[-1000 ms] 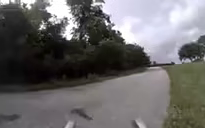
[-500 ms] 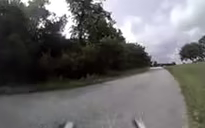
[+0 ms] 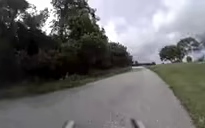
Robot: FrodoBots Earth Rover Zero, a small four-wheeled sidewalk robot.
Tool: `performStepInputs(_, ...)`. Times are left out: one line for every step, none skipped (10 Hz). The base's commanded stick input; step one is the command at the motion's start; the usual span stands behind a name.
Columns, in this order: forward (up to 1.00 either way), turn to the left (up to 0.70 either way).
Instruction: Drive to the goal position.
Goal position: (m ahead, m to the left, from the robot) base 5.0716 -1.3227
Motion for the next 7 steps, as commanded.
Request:
performStepInputs(0.70,-0.35)
performStepInputs(0.70,-0.35)
performStepInputs(0.70,-0.35)
performStepInputs(0.70,-0.35)
performStepInputs(0.70,-0.34)
performStepInputs(0.70,-0.26)
performStepInputs(0.70,-0.03)
